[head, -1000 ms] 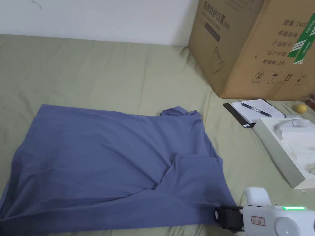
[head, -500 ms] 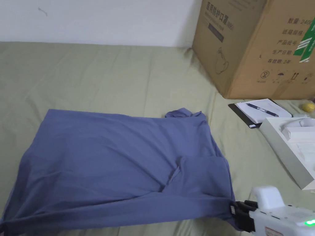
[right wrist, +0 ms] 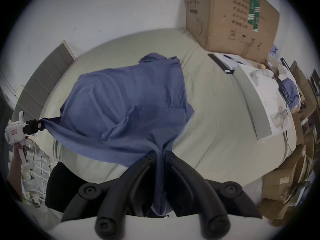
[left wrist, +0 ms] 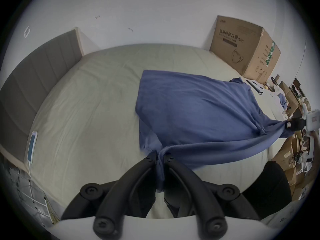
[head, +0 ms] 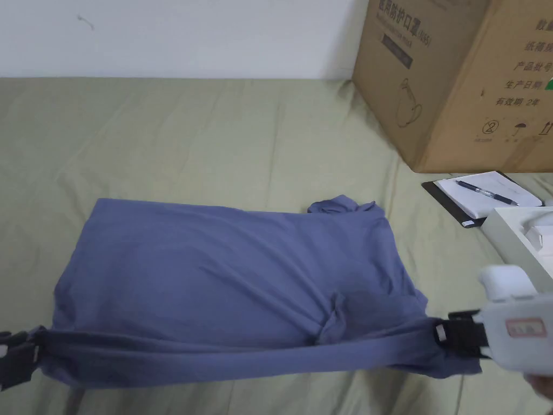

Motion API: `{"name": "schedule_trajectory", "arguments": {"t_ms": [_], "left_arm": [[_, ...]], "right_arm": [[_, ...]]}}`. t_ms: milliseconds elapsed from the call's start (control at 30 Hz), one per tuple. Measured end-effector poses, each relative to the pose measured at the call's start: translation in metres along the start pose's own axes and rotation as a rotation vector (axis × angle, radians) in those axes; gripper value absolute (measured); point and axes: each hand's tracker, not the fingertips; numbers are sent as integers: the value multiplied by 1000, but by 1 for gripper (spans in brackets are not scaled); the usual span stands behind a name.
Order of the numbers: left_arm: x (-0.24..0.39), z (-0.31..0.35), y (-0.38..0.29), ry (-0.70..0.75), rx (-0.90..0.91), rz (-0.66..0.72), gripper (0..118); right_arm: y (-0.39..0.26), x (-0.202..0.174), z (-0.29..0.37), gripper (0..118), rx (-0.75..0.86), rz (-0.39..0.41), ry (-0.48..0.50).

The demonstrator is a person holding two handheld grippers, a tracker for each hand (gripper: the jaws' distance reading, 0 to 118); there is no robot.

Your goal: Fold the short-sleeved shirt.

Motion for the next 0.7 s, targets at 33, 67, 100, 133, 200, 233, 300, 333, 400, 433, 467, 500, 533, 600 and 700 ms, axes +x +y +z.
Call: {"name": "schedule_trajectory", "arguments": {"t_ms": [33,67,100,133,200,233,300,333,400,433,467,500,533,600,700], "left_arm": [[-2,-15,11,-4,-19,-6,5],[-4,-27,19,-4,-22,-1,5],[-6,-42,30,-4,-37,5,5],[-8,-54,38,-7,-43,13,5],[-13,-78,50,-12,-65,45,5],[-16,-88,55,-14,-75,70,8],[-20,-103,61,-11,-80,104,47],[-22,-109,60,0,-85,122,75],[-26,-111,57,-1,-58,159,117],[-25,-107,54,-3,-3,179,118],[-25,-100,52,-14,50,191,118],[-24,-92,49,-32,96,205,118],[-23,-84,46,-41,128,216,118],[-20,-63,37,-73,172,227,118],[-11,-29,19,-81,200,232,117]], "right_arm": [[19,1,-13,10,-29,11,-2],[33,3,-24,10,-34,12,-6],[49,6,-39,10,-40,-2,-18],[63,9,-51,11,-53,-25,-26],[88,16,-79,11,-101,-74,-14],[96,19,-91,11,-107,-106,-20],[104,23,-109,26,-103,-147,-40],[106,25,-115,48,-74,-183,-56],[102,31,-116,116,38,-245,-61],[97,33,-112,115,89,-279,-63],[92,35,-102,107,145,-310,-67],[85,34,-93,106,238,-357,-21],[78,34,-85,108,264,-380,13],[62,37,-63,111,312,-406,37],[32,26,-29,109,378,-403,108]]}}
